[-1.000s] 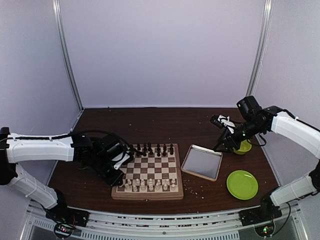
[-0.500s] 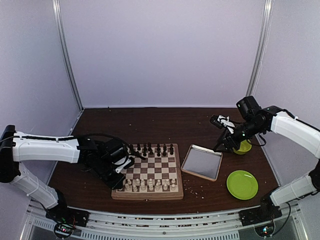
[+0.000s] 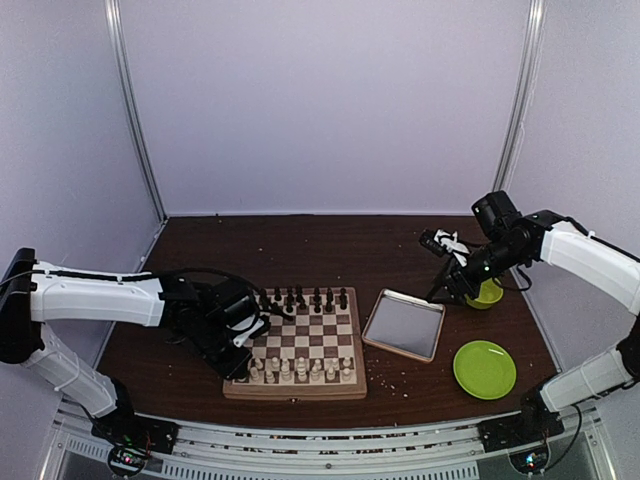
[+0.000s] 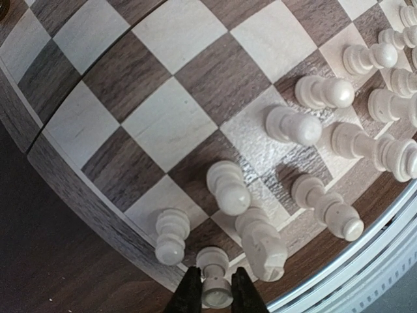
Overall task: Set up the chess pieces on the board
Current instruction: Place the rook at a1, then reset both arms
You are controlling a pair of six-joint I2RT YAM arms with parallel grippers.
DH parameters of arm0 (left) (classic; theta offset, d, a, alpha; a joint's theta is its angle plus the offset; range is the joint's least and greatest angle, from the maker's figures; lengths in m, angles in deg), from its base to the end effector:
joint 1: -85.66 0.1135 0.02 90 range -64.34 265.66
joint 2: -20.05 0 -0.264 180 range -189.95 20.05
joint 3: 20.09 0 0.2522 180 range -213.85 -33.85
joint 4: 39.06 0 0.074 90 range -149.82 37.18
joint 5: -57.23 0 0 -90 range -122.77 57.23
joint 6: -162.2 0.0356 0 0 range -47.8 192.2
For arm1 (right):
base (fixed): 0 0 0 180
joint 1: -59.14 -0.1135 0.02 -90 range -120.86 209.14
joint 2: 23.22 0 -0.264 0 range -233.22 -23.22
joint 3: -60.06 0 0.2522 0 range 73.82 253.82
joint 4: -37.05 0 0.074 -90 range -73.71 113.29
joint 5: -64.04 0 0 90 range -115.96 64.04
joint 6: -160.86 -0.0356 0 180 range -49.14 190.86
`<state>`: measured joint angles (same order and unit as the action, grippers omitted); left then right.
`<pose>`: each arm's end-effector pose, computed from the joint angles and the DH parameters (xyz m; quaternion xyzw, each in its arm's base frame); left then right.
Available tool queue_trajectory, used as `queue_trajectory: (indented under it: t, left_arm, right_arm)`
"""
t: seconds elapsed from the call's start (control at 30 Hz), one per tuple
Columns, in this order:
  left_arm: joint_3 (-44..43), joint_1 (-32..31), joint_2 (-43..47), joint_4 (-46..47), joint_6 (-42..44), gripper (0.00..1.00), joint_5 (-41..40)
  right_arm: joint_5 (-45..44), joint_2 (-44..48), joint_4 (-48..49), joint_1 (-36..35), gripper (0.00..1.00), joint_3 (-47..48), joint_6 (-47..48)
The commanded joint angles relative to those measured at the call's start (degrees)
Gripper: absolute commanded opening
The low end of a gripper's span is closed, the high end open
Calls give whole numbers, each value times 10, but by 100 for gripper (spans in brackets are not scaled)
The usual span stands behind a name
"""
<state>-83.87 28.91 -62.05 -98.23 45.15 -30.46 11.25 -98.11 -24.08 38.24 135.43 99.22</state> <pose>0.1342 -0.2072 0.1888 0.2568 0.9601 -0.0877 0.0677 0.2292 0.1106 0.2813 -0.4556 0.7997 0.2924 0.2597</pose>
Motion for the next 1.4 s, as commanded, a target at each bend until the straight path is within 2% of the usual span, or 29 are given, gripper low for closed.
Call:
queue_trajectory:
  t: [0.0,0.3,0.53,0.67,0.9,0.97,1.0,1.03,1.07,1.17,1.2,1.23,1.27,1.37]
  left_arm:
    - [4,-3,3,10,2,18,-5]
    - [-20,-3,25,-37,11,25,-20]
    - [-122,7,37,-118,72,30,-38]
    - [-207,46,31,-158,134,33,-56]
    - [-345,158,30,-112,212,44,-78]
    - [-378,182,21,-90,229,52,-88]
    - [-395,193,15,-80,236,64,-96]
    - [-411,201,9,-69,242,92,-101]
    - [-426,207,2,-59,246,97,-105]
    - [-452,215,-9,-22,260,98,-148]
    - [-447,216,-5,-1,260,98,-173]
    - [-430,218,1,30,256,98,-194]
    - [-406,220,12,79,250,98,-224]
    - [-334,237,44,151,236,98,-257]
  right_arm:
    - [-5,-6,-9,-5,58,13,6]
    - [-5,-8,-10,-7,58,15,4]
    - [0,-9,-11,-8,58,17,2]
    - [4,-6,-12,-8,58,22,-5]
    - [-74,18,-6,-7,58,72,-36]
    - [-108,27,3,-7,59,97,-52]
    - [-124,30,2,-7,59,112,-54]
    - [-143,32,1,-7,59,128,-58]
    - [-162,34,3,-6,60,145,-63]
    - [-243,46,46,-2,68,172,-107]
    - [-273,57,71,1,77,169,-130]
    - [-299,66,97,5,94,163,-157]
    - [-323,72,119,9,100,154,-184]
    - [-353,84,156,15,100,130,-224]
